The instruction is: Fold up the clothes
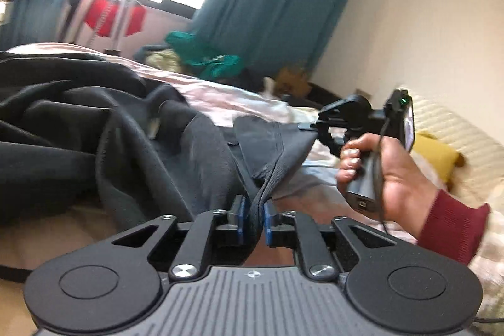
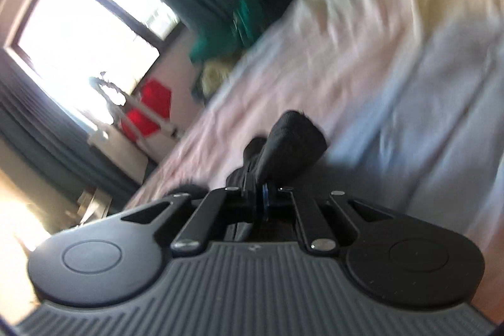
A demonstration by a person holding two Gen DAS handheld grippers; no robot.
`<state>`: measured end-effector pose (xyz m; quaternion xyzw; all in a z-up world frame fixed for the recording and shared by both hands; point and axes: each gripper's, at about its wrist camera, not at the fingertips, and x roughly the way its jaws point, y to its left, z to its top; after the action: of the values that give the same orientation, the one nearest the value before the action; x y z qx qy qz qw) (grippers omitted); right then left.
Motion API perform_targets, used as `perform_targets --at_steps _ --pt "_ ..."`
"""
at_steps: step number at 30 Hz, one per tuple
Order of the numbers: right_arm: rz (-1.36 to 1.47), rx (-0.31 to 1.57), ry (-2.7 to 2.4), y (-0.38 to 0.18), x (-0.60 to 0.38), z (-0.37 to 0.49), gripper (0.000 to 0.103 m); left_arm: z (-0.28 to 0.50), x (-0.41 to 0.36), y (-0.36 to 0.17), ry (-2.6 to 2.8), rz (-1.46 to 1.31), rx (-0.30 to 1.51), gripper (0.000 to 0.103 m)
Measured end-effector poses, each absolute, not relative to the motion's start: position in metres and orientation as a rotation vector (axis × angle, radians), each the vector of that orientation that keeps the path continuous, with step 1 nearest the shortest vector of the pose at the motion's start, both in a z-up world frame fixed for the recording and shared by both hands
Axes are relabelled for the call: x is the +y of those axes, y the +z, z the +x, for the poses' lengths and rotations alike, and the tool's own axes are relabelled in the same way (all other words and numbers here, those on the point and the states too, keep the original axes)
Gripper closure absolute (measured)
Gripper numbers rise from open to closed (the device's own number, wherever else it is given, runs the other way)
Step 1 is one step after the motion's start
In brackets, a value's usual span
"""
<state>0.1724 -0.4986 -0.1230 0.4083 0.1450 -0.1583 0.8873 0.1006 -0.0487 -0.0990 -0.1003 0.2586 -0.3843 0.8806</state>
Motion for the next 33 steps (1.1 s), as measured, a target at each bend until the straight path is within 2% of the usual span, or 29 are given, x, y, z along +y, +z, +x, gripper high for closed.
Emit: perform_targets --at_steps 1,5,8,9,11,16,18,20,22,28,31,33 --pt "0.786 0.286 -0.380 -0.117 -0.502 0.168 0.097 0.100 -0.050 -0.099 -0.815 -0.219 0.546 0.079" --pt "0.676 0.323 -0.602 -0.123 -0.533 0.147 0.096 0.095 -0.056 -0.101 -0.819 -0.200 0.564 0.079" --pt "0.800 0.401 -0.666 -0.149 -0.560 0.132 0.096 0.094 -0.056 -0.103 -0.797 -0.171 0.583 0.077" --pt "0.848 0.428 -0.682 -0.159 -0.568 0.127 0.094 0.094 -0.055 -0.103 -0.788 -0.164 0.589 0.077" --pt "0.878 0.422 -0.756 -0.158 -0.572 0.117 0.084 0.096 -0.051 -0.104 -0.761 -0.171 0.603 0.077" --pt "0.728 0.337 -0.934 -0.127 -0.562 0.095 0.080 0.101 -0.041 -0.105 -0.692 -0.200 0.643 0.074" --pt "0.632 0.339 -0.843 -0.115 -0.549 0.103 0.066 0.109 -0.039 -0.105 -0.667 -0.223 0.660 0.073" --pt "0.558 0.382 -0.723 -0.109 -0.531 0.117 0.036 0.111 -0.037 -0.106 -0.652 -0.239 0.670 0.073" --pt "0.515 0.445 -0.606 -0.111 -0.512 0.134 0.021 0.113 -0.037 -0.107 -0.640 -0.240 0.672 0.073" --pt "0.389 0.665 -0.518 -0.149 -0.480 0.190 0.020 0.117 -0.036 -0.111 -0.607 -0.241 0.678 0.070" --pt "0.314 0.701 -0.560 -0.169 -0.471 0.201 0.019 0.120 -0.037 -0.114 -0.603 -0.237 0.671 0.070" --pt "0.361 0.682 -0.584 -0.164 -0.478 0.195 0.030 0.123 -0.038 -0.117 -0.606 -0.225 0.665 0.070"
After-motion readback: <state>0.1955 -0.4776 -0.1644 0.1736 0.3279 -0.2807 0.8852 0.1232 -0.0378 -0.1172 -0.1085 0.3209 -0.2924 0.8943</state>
